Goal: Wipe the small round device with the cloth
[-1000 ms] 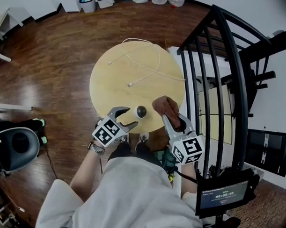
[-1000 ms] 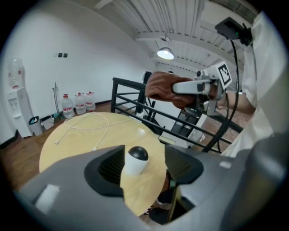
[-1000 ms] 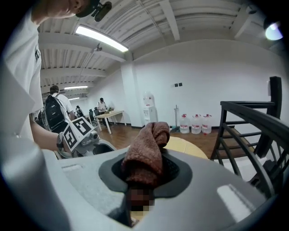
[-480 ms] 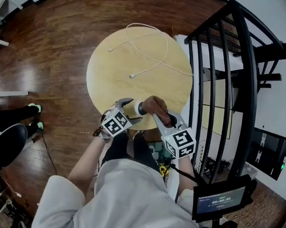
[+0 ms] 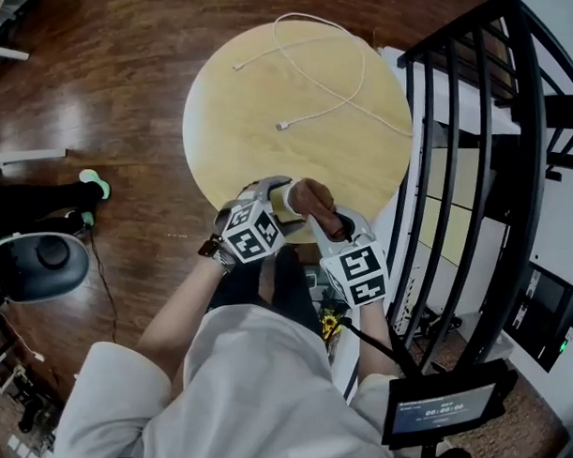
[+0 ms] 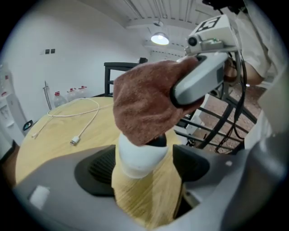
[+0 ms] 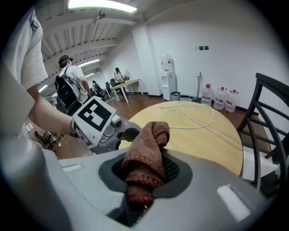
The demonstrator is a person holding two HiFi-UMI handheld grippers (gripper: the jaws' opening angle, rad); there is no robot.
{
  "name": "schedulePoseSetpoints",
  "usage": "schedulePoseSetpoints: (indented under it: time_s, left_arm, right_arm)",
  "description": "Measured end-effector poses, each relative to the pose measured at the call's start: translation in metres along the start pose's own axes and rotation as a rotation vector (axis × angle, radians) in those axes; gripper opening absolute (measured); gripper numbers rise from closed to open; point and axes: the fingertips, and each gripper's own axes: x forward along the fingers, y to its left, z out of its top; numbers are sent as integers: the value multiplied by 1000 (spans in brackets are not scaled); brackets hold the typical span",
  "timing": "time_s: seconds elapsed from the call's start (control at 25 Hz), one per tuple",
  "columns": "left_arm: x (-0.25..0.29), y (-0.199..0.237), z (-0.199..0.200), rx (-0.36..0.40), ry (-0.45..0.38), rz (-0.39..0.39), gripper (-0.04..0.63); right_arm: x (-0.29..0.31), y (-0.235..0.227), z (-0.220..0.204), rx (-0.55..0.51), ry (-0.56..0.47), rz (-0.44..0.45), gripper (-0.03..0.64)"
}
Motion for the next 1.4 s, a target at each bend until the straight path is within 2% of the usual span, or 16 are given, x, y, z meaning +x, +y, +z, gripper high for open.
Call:
schedulePoseSetpoints:
  time_s: [0.12,0.24,0.4,0.56,0.84,1.08,1.4]
  left_arm:
    - [-2,-1,2,40,14,15,362]
    - [-5,1,2,46,27,26,322]
    - [-4,2,2,49,41,29,321]
    - [-2,3,3,39,44,32,320]
    - [-5,3,1,55,60,31,321]
    - [-8,3,1,49,61,28,321]
    - [-12,2,1,45,67,29,321]
  right_arm:
    - [4,1,-7,28,32,21,84]
    - [8,3,-11,40,56,45,84]
    - [18,0,-18,36,108,74,84]
    - [21,-8,-18,13,127,59,85]
    - [22,-17,-25,120,125,46,85]
    - [25,-22,-29,228,110,81,85]
    - [32,-31,-41,303,120,90,86]
